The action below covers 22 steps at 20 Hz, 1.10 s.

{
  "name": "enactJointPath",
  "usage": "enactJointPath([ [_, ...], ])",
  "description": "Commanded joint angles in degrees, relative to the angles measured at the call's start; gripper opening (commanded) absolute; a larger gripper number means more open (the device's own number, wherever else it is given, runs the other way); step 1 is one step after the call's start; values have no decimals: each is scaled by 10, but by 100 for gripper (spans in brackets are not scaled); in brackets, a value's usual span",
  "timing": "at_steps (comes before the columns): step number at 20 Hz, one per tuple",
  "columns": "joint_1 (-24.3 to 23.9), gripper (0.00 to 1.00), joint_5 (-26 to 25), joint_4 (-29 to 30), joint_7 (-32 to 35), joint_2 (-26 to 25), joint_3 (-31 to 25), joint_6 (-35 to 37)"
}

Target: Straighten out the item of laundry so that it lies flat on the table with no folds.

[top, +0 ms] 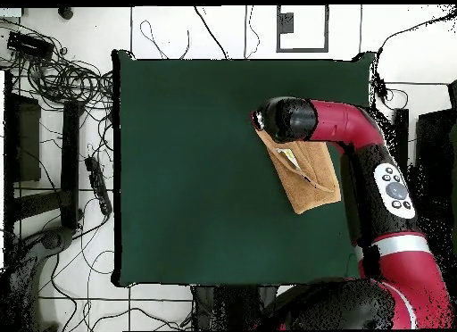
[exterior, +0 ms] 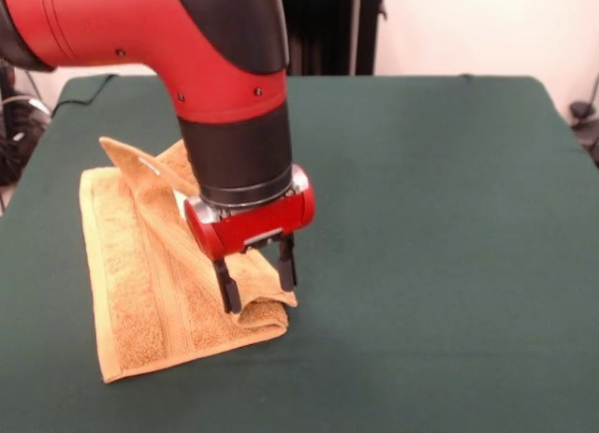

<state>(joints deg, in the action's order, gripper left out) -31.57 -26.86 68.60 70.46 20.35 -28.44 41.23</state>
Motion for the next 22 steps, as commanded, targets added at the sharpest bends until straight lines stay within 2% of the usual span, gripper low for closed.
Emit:
enactJointPath([
  [1, 11, 100, -6, -2, -132, -25, -60, 64],
  [17, 8, 100, -12, -2, -143, -25, -68, 59],
  [18, 3, 0, -14, 2, -148, -26, -75, 52],
  [22, 3, 0, -19, 6, -152, -21, -76, 49],
])
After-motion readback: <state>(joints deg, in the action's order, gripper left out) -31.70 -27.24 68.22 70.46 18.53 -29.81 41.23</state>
